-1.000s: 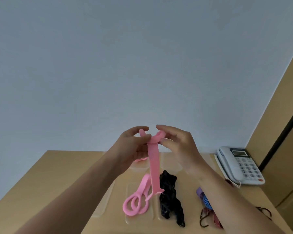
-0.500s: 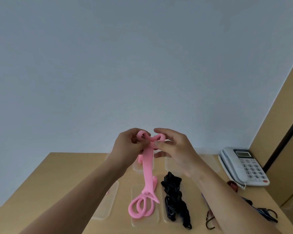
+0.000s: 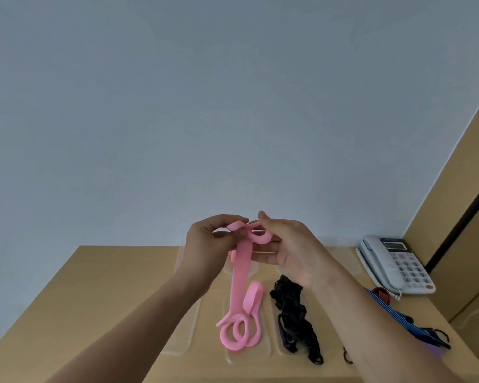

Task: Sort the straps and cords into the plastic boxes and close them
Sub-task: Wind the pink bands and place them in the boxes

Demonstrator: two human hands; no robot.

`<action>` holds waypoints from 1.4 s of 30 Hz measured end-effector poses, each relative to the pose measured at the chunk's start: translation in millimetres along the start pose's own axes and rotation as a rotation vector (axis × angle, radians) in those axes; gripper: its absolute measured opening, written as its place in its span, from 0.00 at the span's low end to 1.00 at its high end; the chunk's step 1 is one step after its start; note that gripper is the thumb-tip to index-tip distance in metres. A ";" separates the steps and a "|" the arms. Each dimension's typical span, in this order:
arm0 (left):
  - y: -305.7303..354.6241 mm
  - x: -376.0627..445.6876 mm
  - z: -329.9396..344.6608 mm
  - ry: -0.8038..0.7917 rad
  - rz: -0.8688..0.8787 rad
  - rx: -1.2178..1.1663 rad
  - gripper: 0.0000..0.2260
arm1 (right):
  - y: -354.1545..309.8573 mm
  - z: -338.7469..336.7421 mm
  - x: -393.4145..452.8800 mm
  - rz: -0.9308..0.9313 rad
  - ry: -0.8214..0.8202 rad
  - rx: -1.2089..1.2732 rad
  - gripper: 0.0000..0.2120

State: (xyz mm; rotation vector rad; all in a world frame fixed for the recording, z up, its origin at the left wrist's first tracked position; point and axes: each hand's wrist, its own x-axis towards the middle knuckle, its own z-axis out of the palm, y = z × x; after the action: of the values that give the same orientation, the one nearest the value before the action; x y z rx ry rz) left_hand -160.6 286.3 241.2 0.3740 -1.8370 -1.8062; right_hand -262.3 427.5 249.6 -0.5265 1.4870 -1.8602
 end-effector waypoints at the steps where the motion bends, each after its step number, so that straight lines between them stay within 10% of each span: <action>1: -0.8 -0.7 -1.4 0.004 0.005 -0.006 0.08 | 0.5 1.2 -1.6 -0.003 -0.015 0.000 0.21; 14: -4.2 -2.1 -24.7 -0.191 -0.046 -0.186 0.07 | 16.9 22.3 -9.8 -0.408 0.185 -0.386 0.06; 22: 9.3 2.1 -34.7 -0.391 -0.351 -0.094 0.21 | 24.0 28.0 -16.9 -0.694 0.262 -0.759 0.09; 27: 7.6 3.5 -34.4 -0.346 -0.374 -0.218 0.12 | 27.3 26.4 -17.6 -0.981 0.264 -0.960 0.13; 35: -0.6 9.4 -31.5 -0.205 -0.344 -0.354 0.11 | 21.8 26.5 -30.6 -0.623 0.061 -0.756 0.25; 42: -6.9 4.2 -23.2 -0.198 -0.234 -0.240 0.15 | 20.4 27.9 -22.1 -0.448 0.303 -0.498 0.05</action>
State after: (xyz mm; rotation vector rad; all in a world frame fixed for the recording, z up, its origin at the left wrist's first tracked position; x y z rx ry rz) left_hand -152.6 264.1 234.3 0.3413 -1.7337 -2.2681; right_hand -222.8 422.3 239.7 -0.9013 2.2042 -1.9551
